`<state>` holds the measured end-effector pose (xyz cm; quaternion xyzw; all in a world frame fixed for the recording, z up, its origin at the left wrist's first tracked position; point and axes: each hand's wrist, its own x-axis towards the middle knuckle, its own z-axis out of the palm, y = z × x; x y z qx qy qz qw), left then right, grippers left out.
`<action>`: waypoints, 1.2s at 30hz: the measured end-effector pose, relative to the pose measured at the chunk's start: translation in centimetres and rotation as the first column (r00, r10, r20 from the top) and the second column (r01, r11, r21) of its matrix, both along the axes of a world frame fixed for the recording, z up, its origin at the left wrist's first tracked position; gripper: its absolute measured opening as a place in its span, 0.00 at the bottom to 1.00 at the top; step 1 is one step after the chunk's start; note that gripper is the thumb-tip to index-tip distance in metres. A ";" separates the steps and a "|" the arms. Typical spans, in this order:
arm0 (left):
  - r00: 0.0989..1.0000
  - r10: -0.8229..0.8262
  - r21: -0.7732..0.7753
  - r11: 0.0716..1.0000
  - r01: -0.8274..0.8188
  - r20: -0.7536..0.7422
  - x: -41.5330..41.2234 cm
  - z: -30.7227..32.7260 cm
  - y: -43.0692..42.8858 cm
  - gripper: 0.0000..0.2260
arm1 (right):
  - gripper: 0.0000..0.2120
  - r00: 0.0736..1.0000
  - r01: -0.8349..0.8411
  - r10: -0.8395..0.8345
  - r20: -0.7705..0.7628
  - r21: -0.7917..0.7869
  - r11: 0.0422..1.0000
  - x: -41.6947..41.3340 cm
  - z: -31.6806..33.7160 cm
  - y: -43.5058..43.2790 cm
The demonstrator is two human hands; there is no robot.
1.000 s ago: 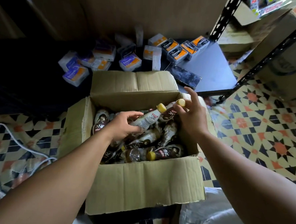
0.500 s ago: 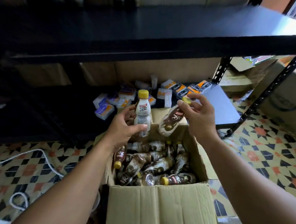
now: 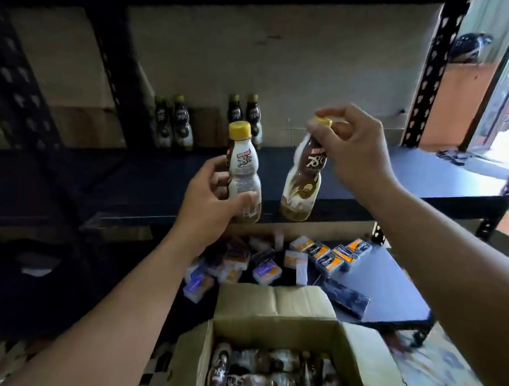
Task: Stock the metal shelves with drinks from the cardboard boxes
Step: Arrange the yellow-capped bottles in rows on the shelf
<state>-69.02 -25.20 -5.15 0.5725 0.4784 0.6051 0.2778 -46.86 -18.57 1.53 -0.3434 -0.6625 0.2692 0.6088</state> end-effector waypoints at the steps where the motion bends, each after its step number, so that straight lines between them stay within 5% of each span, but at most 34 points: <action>1: 1.000 0.001 0.010 1.000 -0.001 -0.021 -0.1 0.8 0.9 0.28 | 0.08 1.000 0.000 0.000 0.014 0.010 1.000 -0.3 1.0 0.7; 13: 0.997 -0.055 -0.093 0.994 0.050 -0.054 -1.5 1.3 10.1 0.28 | 0.11 0.991 0.044 -0.039 0.125 -0.040 0.998 -3.6 -0.1 10.3; 27: 0.978 -0.024 -0.110 0.994 0.001 -0.208 -2.9 0.0 13.9 0.24 | 0.31 0.967 -0.091 0.107 0.229 -0.082 0.992 -3.9 -7.0 11.7; 36: 0.984 -0.007 -0.108 0.994 -0.013 -0.179 -2.9 -0.2 13.1 0.28 | 0.36 0.951 -0.077 0.100 0.293 -0.091 0.993 -3.8 -6.9 10.8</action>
